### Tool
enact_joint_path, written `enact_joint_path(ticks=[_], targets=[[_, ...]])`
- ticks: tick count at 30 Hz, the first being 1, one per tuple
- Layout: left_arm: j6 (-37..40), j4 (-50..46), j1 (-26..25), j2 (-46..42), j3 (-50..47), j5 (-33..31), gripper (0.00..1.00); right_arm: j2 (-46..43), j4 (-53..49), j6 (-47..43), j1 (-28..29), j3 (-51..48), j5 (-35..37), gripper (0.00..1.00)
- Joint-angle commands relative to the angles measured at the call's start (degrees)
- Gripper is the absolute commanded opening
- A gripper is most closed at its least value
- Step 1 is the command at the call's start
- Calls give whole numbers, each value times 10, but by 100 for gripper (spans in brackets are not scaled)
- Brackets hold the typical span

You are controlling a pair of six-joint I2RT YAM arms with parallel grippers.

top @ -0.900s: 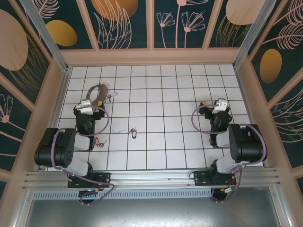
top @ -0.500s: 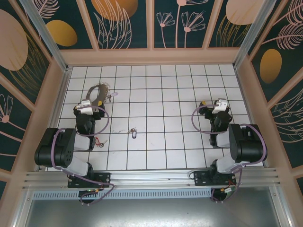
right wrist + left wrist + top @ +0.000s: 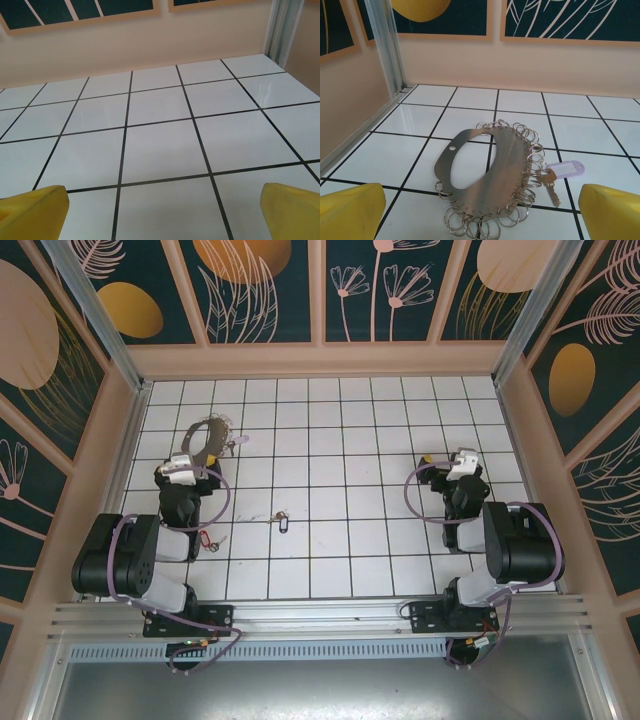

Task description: Put the keys on the keyring

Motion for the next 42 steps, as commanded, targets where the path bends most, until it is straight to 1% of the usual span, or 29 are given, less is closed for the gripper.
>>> enact_joint_path(ticks=[1, 4, 6, 8, 10, 11, 13, 14, 15, 17, 20, 22, 25, 27, 30, 33, 35, 39, 42], targets=[[-4, 36, 4, -28, -14, -2, 99, -5, 22, -8, 7, 0, 9, 98], [-3, -11, 4, -62, -7, 1, 99, -11, 16, -9, 7, 1, 6, 98], [-11, -52, 4, -93, -2, -8, 99, -26, 7, -5, 7, 0, 12, 99], [-26, -96, 4, -124, 7, -28, 99, -48, -15, 5, 7, 2, 42, 99], [-43, -166, 4, -153, 31, -42, 99, -79, -63, 18, 7, 13, 67, 99], [-56, -196, 4, -168, 46, -50, 99, -98, -118, 34, 7, 29, 83, 99], [-96, -264, 4, -193, 76, -84, 99, -125, -265, 82, 7, 87, 128, 99], [-124, -306, 4, -205, 93, -108, 99, -130, -350, 123, 6, 130, 150, 99], [-145, -336, 4, -214, 110, -126, 99, -130, -422, 152, 6, 169, 156, 99], [-151, -362, 4, -226, 126, -111, 99, -126, -509, 180, 7, 209, 133, 99], [-190, -403, 4, -233, 149, -86, 99, -147, -489, 188, 6, 192, 25, 99], [-199, -437, 4, -223, 175, -54, 99, -166, -459, 197, 6, 176, -58, 99], [-214, -495, 4, -193, 217, -10, 99, -175, -443, 229, 8, 174, -135, 99], [-226, -542, 4, -164, 252, 0, 99, -175, -443, 232, 13, 181, -177, 99], [-240, -618, 4, -114, 304, -1, 99, -173, -448, 237, 30, 188, -184, 99], [-249, -671, 4, -61, 350, 1, 99, -163, -450, 236, 51, 196, -185, 99], [-254, -680, 4, -32, 369, 8, 99, -152, -457, 232, 65, 204, -185, 99], [-250, -691, 4, 41, 426, 71, 99, -125, -466, 232, 91, 220, -185, 98], [-271, -691, 4, 91, 453, 59, 99, -106, -463, 237, 110, 230, -187, 98]])
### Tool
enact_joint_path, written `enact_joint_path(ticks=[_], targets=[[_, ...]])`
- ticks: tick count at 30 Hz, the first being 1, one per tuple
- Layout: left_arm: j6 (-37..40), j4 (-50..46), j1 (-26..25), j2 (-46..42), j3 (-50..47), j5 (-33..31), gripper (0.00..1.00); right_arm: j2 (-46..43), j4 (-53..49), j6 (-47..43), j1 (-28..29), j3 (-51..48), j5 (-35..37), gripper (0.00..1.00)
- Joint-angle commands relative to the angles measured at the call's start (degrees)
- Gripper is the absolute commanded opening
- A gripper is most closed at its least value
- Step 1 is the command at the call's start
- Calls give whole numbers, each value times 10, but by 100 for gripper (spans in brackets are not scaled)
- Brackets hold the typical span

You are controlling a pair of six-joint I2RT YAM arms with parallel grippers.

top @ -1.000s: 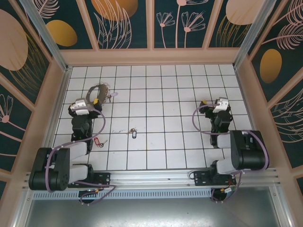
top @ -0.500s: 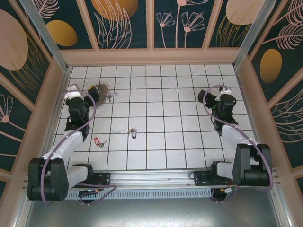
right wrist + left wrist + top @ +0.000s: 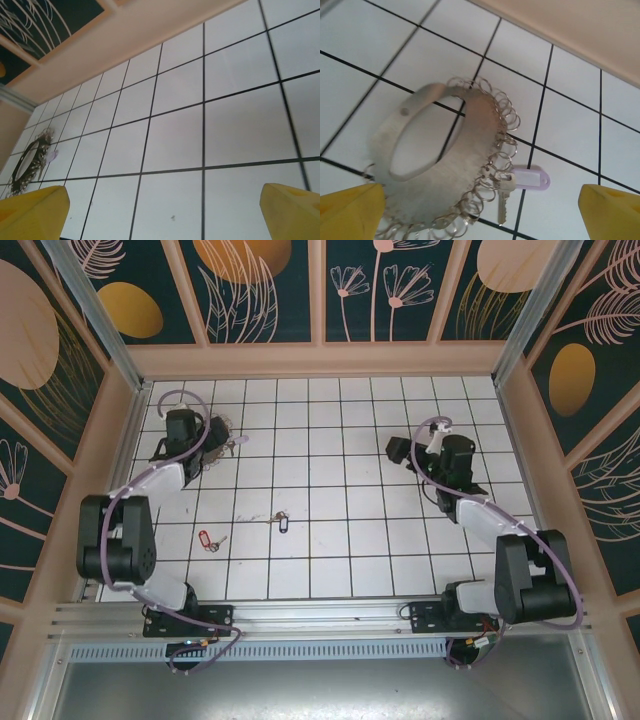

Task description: Put the keys on the keyring

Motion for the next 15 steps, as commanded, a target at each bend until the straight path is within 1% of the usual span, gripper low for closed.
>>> enact_joint_path(ticks=[1, 5, 9, 12, 15], targets=[[-25, -17, 4, 46, 49, 18, 99, 22, -1, 13, 19, 25, -17, 98], [-39, -49, 4, 141, 143, 49, 99, 44, 9, 33, 36, 39, -29, 98], [-57, -70, 4, 211, 212, 52, 99, 55, 2, 38, 51, 52, -26, 97], [-72, -79, 4, 246, 243, 70, 99, 56, -6, 43, 58, 54, -17, 98], [-83, -79, 4, 263, 250, 84, 99, 56, -9, 49, 59, 53, -13, 98]])
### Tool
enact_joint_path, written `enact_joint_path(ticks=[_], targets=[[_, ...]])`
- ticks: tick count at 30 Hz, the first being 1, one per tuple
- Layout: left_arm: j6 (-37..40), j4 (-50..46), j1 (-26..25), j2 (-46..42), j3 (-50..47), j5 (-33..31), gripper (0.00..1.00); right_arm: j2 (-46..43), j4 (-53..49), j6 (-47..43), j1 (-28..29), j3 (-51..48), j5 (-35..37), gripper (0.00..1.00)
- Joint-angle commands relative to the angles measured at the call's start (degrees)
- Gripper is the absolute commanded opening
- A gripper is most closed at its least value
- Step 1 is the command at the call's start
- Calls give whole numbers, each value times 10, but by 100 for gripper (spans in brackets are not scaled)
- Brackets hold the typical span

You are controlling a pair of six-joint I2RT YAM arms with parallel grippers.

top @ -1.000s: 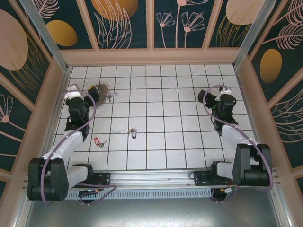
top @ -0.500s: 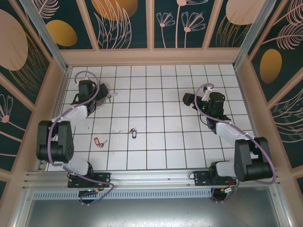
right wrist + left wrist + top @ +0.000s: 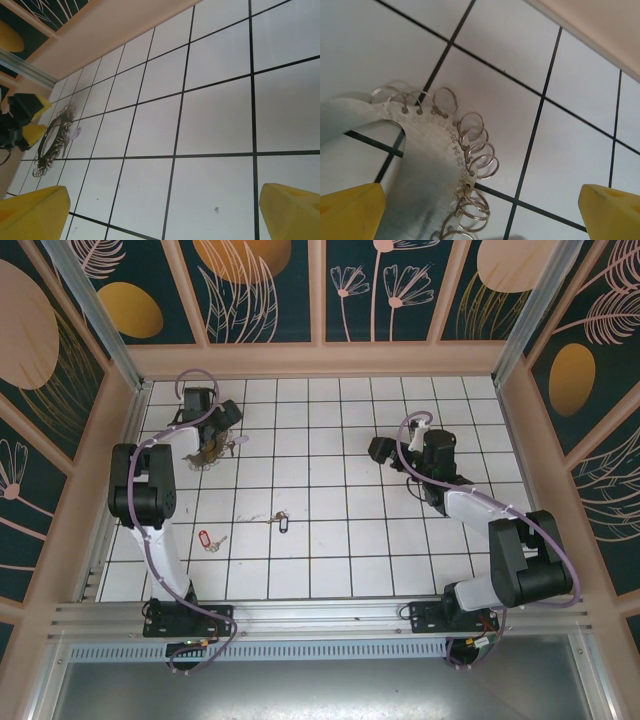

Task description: Put the keys on the keyring

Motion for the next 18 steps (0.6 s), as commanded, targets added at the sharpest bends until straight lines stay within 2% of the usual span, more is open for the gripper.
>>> enact_joint_path(ticks=[1, 6, 18], targets=[[-27, -22, 4, 16, 16, 26, 99, 3, -6, 17, 4, 16, 3, 97], [-31, -21, 4, 24, 5, 23, 99, 3, -4, 26, 8, 12, 9, 98], [-67, 44, -4, 16, -81, 127, 99, 32, -4, 36, 20, 20, 9, 98]])
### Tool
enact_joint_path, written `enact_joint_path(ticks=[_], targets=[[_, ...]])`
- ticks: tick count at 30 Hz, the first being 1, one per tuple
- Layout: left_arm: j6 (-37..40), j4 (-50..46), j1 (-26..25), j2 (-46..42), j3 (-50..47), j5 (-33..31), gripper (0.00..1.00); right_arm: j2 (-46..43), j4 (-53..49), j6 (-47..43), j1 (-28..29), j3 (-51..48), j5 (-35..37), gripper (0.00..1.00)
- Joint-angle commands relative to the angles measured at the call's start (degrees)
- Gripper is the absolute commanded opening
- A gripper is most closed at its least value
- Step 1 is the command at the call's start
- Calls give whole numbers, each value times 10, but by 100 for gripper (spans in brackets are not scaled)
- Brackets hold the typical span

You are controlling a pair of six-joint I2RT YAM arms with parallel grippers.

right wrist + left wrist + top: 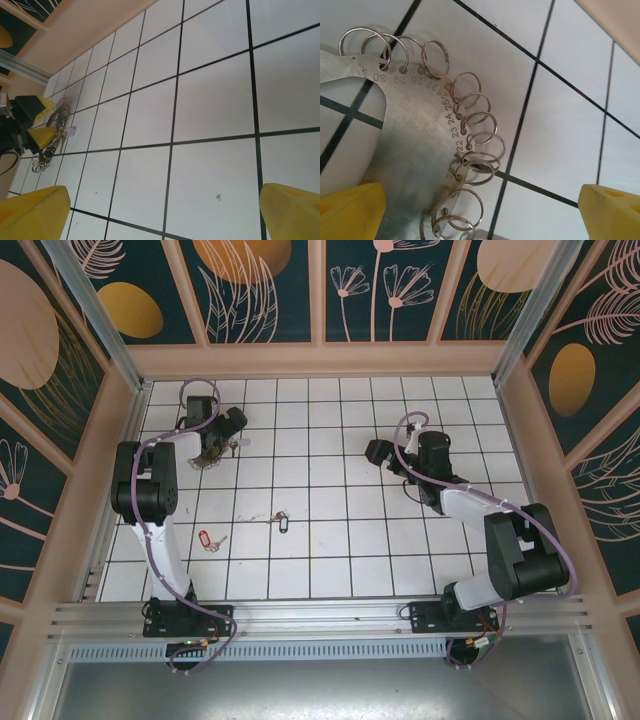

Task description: Put the keys on the keyring

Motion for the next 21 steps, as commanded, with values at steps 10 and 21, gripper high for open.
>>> enact_joint_path(ticks=[10, 21], targets=[[-86, 43, -111, -1, -73, 88, 99, 42, 4, 11, 18, 23, -2, 97], [-149, 83, -249, 24, -55, 90, 98, 55, 0, 19, 17, 6, -8, 93]])
